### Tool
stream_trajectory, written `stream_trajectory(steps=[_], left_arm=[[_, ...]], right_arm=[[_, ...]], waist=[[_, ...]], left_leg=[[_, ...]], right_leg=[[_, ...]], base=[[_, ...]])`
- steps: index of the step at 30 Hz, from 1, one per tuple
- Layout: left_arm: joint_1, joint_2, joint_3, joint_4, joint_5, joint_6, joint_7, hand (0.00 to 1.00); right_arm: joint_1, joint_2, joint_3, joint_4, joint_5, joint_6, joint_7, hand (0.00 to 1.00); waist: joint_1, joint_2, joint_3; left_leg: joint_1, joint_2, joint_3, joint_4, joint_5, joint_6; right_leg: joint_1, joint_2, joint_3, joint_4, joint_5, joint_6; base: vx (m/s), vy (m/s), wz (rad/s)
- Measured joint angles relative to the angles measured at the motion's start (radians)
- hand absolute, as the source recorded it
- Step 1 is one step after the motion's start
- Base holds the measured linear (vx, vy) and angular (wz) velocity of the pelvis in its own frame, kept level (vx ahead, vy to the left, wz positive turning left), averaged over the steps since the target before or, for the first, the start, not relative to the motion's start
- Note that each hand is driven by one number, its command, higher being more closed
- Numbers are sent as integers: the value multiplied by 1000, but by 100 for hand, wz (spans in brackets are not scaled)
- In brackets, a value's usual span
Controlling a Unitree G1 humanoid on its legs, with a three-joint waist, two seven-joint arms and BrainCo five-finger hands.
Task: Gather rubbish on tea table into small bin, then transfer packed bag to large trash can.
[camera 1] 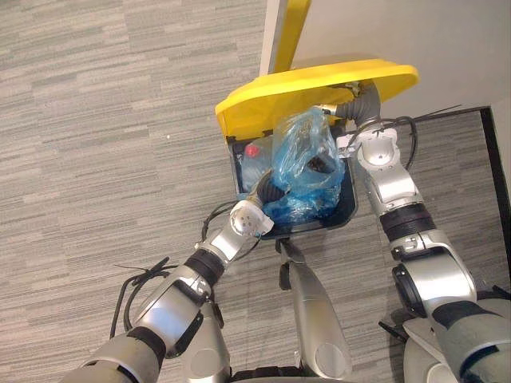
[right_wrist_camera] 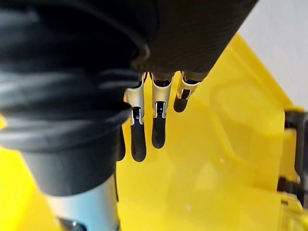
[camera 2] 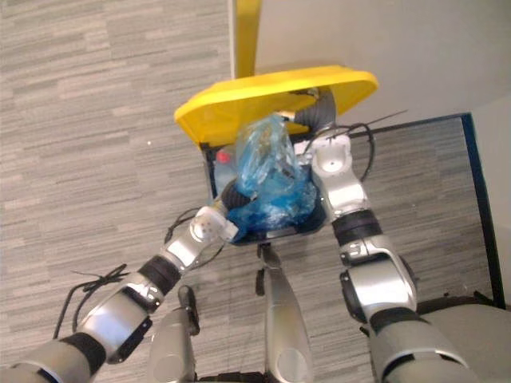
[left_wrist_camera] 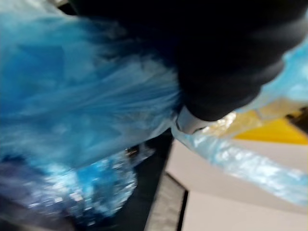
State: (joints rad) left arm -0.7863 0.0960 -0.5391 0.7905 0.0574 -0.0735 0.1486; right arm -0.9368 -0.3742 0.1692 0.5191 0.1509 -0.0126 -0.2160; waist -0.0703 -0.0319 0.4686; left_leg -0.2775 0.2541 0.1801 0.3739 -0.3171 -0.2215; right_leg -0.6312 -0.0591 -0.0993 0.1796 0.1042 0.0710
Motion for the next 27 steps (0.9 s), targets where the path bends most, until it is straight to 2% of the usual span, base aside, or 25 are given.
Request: stream_trajectory(steps=[7,9,16,20,23,27], left_arm=[[-38,-45,11,73,158,34,-7,0],[-39,-67,43,111,251,66,-3,0],[-25,-104,122,126,417,126,4,0],[-14,-107,129,126,437,131,4,0],[25,-106,130,125,440,130,8,0],[102,-89,136,108,420,127,17,0]], right_arm=[[41,38,10,-137,10,-8,-1,0],[43,51,29,-156,13,-9,-1,0],[50,56,51,-162,16,-15,2,0],[93,56,54,-207,14,-19,11,0],[157,55,72,-205,4,-22,22,0],[212,55,72,-140,-9,-27,32,0]], waist=[[7,-2,-1],[3,-2,-1],[11,-3,-5],[16,-4,-6],[16,-12,-36],[15,-17,-58]], left_leg=[[-36,17,35,25,-17,-2],[-31,29,58,31,-18,-3],[-9,28,67,26,-14,-8],[23,12,60,-11,12,-12],[55,0,49,-64,39,-10],[107,-16,28,-129,67,3]], right_leg=[[-52,14,18,11,0,-2],[-53,19,18,20,-3,-7],[-48,17,18,46,-14,-20],[-34,3,14,66,-24,-17],[-12,-7,4,64,-34,-14],[39,-15,-10,35,-40,-5]], base=[[48,-8,-12],[62,-15,-8],[13,-7,0],[15,-16,10],[17,-26,16],[29,-15,18]])
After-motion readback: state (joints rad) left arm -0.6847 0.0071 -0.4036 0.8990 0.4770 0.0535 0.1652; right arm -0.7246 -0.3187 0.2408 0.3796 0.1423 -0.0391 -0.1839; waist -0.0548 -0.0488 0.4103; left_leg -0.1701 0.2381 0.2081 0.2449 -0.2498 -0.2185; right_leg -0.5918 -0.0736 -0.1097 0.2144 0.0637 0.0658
